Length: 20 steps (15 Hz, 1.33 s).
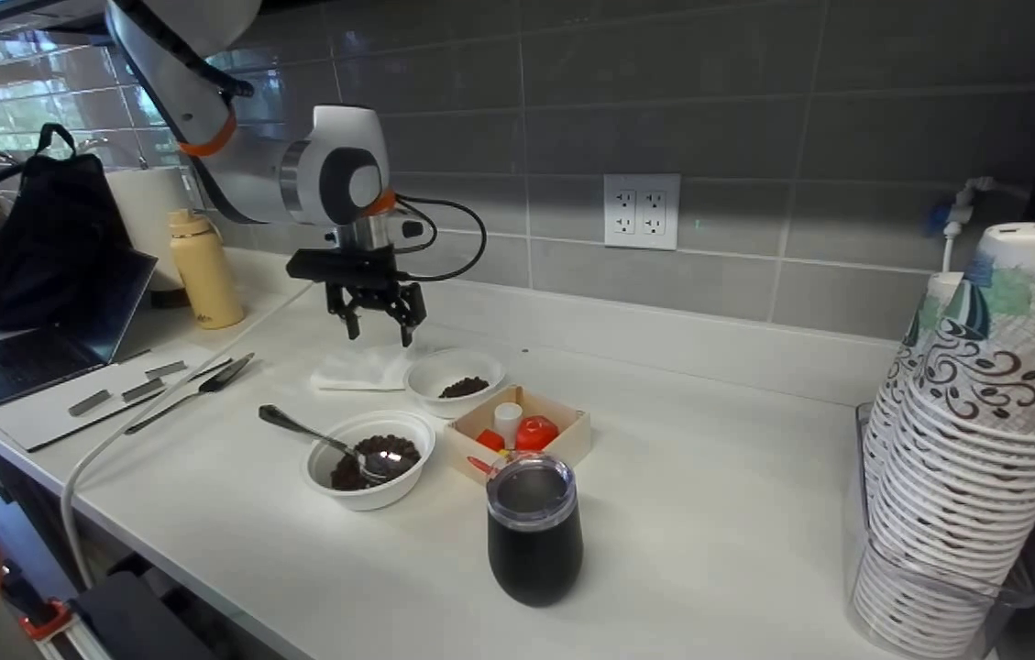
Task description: Use the tissue to wipe the counter
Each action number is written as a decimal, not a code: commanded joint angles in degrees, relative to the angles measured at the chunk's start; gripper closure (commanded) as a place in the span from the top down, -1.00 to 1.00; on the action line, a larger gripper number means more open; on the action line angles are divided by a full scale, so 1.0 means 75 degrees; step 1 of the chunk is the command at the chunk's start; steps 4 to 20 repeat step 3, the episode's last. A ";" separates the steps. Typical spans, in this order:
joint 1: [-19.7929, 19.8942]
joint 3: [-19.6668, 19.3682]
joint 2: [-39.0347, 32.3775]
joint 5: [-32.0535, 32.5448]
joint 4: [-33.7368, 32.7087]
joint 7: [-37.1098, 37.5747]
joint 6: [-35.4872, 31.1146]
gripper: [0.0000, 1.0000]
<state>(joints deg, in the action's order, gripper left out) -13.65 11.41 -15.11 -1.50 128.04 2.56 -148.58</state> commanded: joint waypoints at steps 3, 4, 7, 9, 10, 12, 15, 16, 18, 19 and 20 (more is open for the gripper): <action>-0.0227 -0.0100 0.1534 0.0643 0.1433 0.1397 -0.0003 1.00; -0.0227 -0.0100 0.1534 0.0643 0.1433 0.1397 -0.0003 1.00; -0.0227 -0.0100 0.1534 0.0643 0.1433 0.1397 -0.0003 1.00; -0.0227 -0.0100 0.1534 0.0643 0.1433 0.1397 -0.0003 1.00; -0.0227 -0.0100 0.1534 0.0643 0.1433 0.1397 -0.0003 1.00; -0.0227 -0.0100 0.1534 0.0643 0.1433 0.1397 -0.0003 1.00; -0.0227 -0.0100 0.1534 0.0643 0.1433 0.1397 -0.0003 1.00; -0.0227 -0.0100 0.1534 0.0643 0.1433 0.1397 -0.0003 1.00; -0.0227 -0.0100 0.1534 0.0643 0.1433 0.1397 -0.0003 1.00; -0.0227 -0.0100 0.1534 0.0643 0.1433 0.1397 -0.0003 1.00; -0.0227 -0.0100 0.1534 0.0643 0.1433 0.1397 -0.0003 1.00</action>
